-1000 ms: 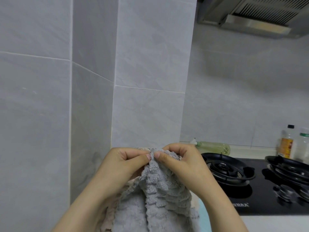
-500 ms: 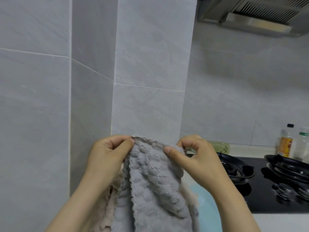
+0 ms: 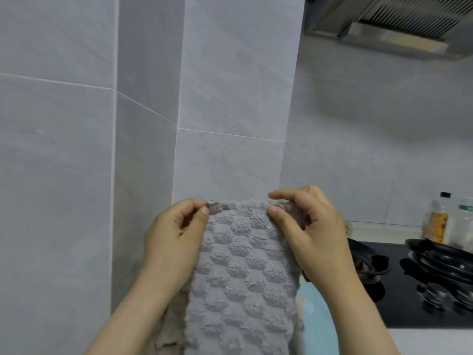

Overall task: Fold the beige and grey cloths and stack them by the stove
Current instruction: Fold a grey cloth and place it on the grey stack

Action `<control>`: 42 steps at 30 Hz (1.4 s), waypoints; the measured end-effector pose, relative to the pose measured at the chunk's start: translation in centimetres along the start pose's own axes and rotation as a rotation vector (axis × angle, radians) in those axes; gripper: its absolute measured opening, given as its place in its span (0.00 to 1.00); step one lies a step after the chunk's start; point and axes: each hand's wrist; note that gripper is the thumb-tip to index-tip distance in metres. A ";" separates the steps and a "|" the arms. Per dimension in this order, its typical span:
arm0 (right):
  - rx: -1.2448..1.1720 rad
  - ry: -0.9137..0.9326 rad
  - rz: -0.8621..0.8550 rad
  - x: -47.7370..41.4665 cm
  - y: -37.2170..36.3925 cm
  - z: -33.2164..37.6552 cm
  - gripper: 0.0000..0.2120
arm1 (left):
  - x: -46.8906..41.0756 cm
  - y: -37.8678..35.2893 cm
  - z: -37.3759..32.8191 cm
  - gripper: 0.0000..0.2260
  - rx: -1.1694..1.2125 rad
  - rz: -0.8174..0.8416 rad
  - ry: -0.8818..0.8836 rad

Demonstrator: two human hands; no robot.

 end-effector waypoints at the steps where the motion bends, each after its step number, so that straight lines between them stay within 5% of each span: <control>1: 0.024 -0.014 0.009 0.0 0.0 -0.2 0.11 | 0.0 -0.1 0.1 0.03 0.011 -0.002 0.002; 7: 0.108 -0.165 0.112 -0.1 0.7 -0.2 0.24 | 0.1 -0.7 -0.2 0.09 0.106 -0.025 0.041; 20: 0.074 -0.239 0.362 0.4 1.6 2.0 0.23 | 0.7 -1.4 -0.5 0.01 0.059 0.019 -0.038; 25: 0.284 -0.199 0.288 0.1 1.6 1.6 0.09 | 0.9 -1.6 -0.8 0.02 0.098 0.042 -0.041; 29: 0.219 -0.189 0.313 0.3 1.6 2.0 0.16 | 1.2 -2.0 -1.0 0.05 0.085 0.092 -0.059; 34: 0.112 -0.139 0.325 0.3 1.4 2.2 0.02 | 1.5 -2.6 -1.4 0.05 0.098 0.118 -0.071; 42: 0.030 -0.103 0.141 -0.1 1.5 1.5 0.03 | 1.8 -2.9 -0.7 0.08 0.141 0.232 0.010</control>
Point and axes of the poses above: each hand's wrist, its own x-axis away from the middle knuckle, its own y-axis out of the back of the hand, z = x × y, and after that the axes turned 7 degrees about -y, right-handed
